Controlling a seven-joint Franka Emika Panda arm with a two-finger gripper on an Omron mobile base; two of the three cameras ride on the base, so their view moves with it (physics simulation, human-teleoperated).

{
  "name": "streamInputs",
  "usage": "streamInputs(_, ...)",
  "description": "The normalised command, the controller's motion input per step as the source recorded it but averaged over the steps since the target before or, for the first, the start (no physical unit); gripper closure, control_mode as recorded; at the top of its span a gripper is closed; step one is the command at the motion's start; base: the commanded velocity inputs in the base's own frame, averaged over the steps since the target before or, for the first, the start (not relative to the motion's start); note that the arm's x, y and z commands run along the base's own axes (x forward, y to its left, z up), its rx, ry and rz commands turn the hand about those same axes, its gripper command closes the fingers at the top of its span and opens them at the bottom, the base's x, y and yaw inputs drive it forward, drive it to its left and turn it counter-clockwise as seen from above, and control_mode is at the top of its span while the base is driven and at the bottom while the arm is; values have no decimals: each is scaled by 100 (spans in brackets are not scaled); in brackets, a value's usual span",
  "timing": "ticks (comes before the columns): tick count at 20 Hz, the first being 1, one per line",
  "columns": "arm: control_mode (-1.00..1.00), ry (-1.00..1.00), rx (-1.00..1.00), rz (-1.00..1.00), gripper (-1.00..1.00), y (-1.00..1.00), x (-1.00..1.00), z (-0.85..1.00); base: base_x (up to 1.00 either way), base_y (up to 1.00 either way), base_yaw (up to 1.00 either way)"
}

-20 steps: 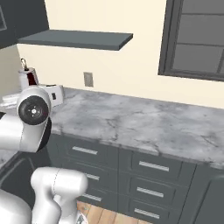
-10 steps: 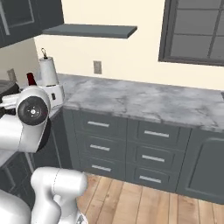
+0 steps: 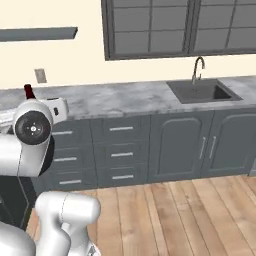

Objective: Get the candle and the beer from the cabinet and move them to the dining counter.

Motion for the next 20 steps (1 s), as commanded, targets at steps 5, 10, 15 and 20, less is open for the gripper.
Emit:
streamInputs(5,100,0,0,0,100,0,0,0,0,1,-100)
streamInputs(10,100,0,0,0,100,0,0,0,0,2,-100)
streamInputs(15,100,0,0,0,100,0,0,0,0,2,-100)
streamInputs(20,100,0,0,0,100,0,0,0,0,-13,-84)
